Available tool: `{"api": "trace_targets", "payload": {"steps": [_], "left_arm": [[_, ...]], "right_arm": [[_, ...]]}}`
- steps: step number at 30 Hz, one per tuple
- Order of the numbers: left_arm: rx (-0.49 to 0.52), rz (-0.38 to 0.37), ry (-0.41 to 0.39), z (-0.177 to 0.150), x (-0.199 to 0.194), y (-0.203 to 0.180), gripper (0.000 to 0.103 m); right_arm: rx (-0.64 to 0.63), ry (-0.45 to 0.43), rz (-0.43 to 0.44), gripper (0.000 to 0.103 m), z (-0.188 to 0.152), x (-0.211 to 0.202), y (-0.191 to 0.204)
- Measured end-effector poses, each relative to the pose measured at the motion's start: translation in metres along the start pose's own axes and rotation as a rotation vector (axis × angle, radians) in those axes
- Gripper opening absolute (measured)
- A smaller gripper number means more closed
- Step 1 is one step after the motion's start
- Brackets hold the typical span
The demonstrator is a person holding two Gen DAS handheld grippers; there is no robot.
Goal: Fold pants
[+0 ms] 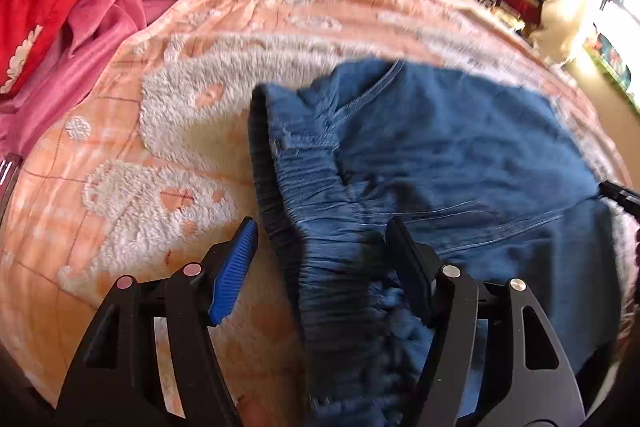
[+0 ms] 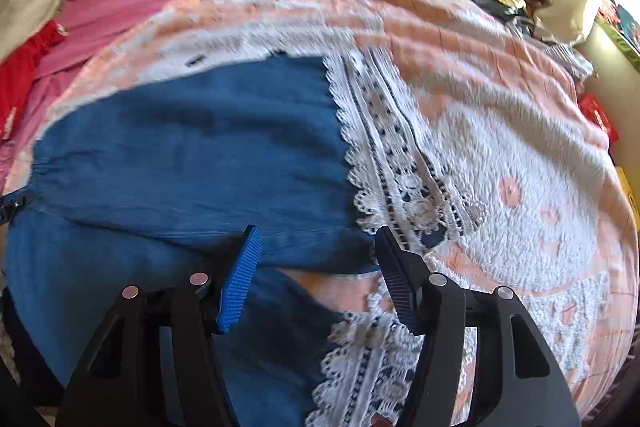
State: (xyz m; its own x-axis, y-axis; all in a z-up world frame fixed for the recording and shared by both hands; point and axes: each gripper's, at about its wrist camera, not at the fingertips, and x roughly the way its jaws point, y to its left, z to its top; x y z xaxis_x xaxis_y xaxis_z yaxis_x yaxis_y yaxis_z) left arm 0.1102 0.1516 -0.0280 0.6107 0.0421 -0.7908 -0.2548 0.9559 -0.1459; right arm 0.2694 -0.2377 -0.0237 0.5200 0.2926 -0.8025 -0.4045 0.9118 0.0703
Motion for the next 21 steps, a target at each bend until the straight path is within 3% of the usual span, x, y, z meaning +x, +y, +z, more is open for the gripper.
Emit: {"api": "trace_targets", "payload": {"steps": [2,3,8,11,17,21], "left_arm": [[-0.006,-0.002,-0.038,0.005,-0.018,0.003,0.061],[-0.008,0.004,-0.054,0.008,-0.027,0.006,0.062],[-0.02,0.043,-0.111,0.024,-0.049,0.02,0.069],[-0.011,0.055,-0.112,0.033,-0.049,0.027,0.073],[0.021,0.041,-0.093,0.051,-0.029,0.03,0.074],[0.02,0.005,-0.072,0.059,-0.008,0.031,0.074]], "right_arm": [[-0.008,-0.037,0.031,0.063,0.002,-0.017,0.008],[-0.013,-0.055,0.045,0.071,0.006,-0.026,0.014],[-0.068,-0.122,0.159,0.072,0.031,-0.051,0.054],[-0.14,-0.146,0.181,0.081,0.05,-0.053,0.086],[-0.286,-0.126,0.26,0.082,0.093,-0.021,0.153],[-0.399,-0.088,0.245,0.082,0.113,0.018,0.195]]}}
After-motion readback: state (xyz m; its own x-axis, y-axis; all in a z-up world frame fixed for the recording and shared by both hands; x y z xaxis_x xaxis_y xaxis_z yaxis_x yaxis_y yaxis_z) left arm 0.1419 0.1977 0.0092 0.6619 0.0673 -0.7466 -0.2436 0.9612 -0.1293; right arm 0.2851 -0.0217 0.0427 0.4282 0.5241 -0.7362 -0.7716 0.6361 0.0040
